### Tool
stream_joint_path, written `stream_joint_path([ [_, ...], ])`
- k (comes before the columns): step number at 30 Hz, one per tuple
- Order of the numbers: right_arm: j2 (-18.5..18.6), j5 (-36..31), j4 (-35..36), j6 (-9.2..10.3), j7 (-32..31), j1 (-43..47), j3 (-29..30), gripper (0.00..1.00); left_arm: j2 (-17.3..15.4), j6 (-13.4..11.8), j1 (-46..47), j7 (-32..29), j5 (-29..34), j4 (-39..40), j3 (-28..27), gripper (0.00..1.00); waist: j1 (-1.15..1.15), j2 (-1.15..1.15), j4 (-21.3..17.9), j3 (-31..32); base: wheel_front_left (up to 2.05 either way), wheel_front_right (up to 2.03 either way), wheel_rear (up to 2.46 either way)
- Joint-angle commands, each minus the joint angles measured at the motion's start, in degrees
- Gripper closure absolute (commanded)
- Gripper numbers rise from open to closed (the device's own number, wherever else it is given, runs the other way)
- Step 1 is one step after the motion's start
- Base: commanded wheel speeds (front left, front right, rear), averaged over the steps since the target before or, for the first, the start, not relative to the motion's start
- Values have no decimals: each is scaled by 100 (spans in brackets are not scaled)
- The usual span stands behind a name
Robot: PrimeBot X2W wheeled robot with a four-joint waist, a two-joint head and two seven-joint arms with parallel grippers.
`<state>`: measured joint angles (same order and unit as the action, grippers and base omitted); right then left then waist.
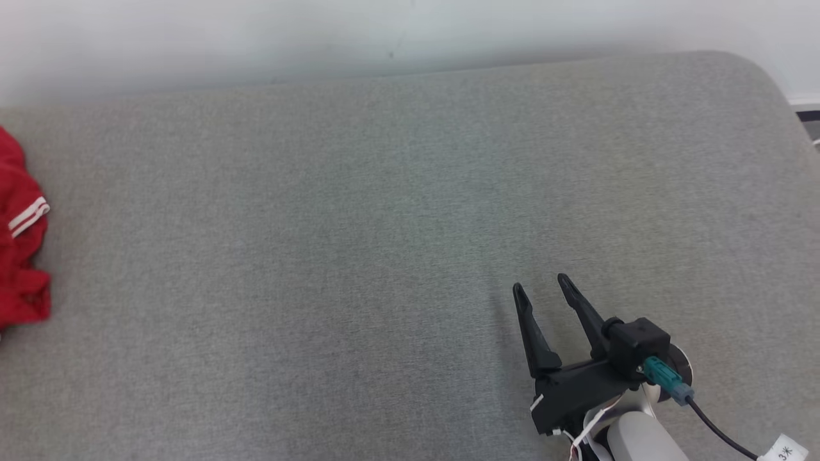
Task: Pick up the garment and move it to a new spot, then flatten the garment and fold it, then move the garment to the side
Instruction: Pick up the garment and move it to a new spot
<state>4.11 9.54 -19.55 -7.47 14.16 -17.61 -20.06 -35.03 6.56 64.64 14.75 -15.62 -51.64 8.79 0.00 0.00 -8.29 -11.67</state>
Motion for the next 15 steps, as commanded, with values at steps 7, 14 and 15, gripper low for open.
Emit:
stream_joint_path([
  [7, -59, 51, -94, -4, 61, 126, 49, 0, 325, 48, 262, -174, 43, 997, 357, 100, 0, 0, -361, 237, 0, 0, 0],
  [14, -107, 111, -157, -4, 94, 176, 78, 0, 691, 50, 247, -778, 43, 2346, 733, 100, 0, 0, -716, 367, 0, 0, 0],
  [15, -112, 121, -170, -4, 98, 176, 69, 0, 739, 51, 252, -871, 47, 2535, 785, 100, 0, 0, -780, 389, 0, 0, 0],
])
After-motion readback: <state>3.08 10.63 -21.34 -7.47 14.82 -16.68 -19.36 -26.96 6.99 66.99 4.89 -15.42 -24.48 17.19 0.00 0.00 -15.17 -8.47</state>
